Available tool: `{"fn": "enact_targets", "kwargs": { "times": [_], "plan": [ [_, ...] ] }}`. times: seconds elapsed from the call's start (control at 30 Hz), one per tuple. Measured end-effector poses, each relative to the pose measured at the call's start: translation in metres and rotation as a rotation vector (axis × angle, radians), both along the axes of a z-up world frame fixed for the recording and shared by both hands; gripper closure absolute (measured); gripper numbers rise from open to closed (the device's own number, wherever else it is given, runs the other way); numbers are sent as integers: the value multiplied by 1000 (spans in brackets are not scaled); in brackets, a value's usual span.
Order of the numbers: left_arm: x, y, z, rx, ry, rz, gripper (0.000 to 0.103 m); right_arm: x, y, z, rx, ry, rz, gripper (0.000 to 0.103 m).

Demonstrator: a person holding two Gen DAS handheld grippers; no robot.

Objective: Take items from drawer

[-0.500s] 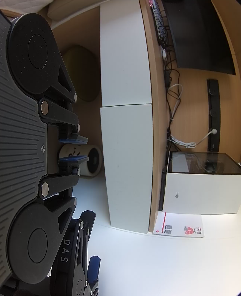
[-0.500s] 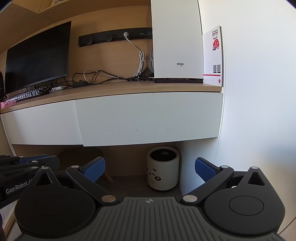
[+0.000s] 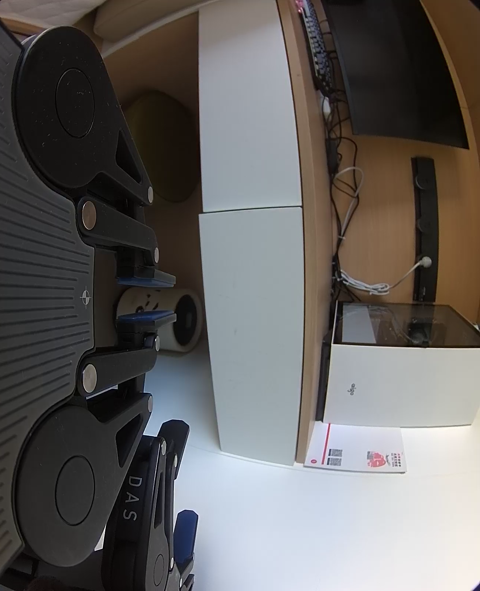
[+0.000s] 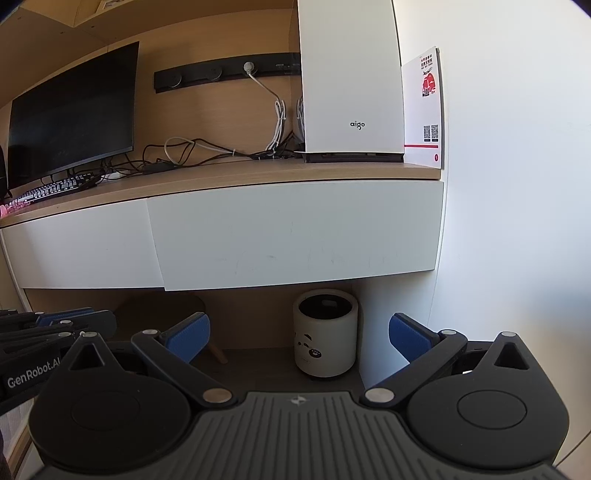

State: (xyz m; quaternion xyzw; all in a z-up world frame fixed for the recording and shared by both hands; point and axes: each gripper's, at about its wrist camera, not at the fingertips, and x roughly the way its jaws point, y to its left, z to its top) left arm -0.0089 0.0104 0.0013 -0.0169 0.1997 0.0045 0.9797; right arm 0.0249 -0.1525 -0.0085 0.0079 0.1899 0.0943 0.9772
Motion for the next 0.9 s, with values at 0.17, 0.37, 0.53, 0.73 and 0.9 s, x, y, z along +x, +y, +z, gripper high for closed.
{"fn": "enact_targets", "kwargs": {
  "times": [0.17,0.37,0.53,0.73,0.9],
  "plan": [
    [6,1,2,-3,2,5,86,8,1,0,1,9,0,0],
    [21,5,5,-22,17,19,86,20,2,1,15,15,9,0],
    [43,7,2,-41,44,16,86,39,-2,3,28,46,18,0],
    [79,15,-8,-76,91,11,86,71,0,1,-8,73,25,0],
    [105,23,-17,-96,86,-24,86,103,3,-2,-52,70,17,0]
  ]
}}
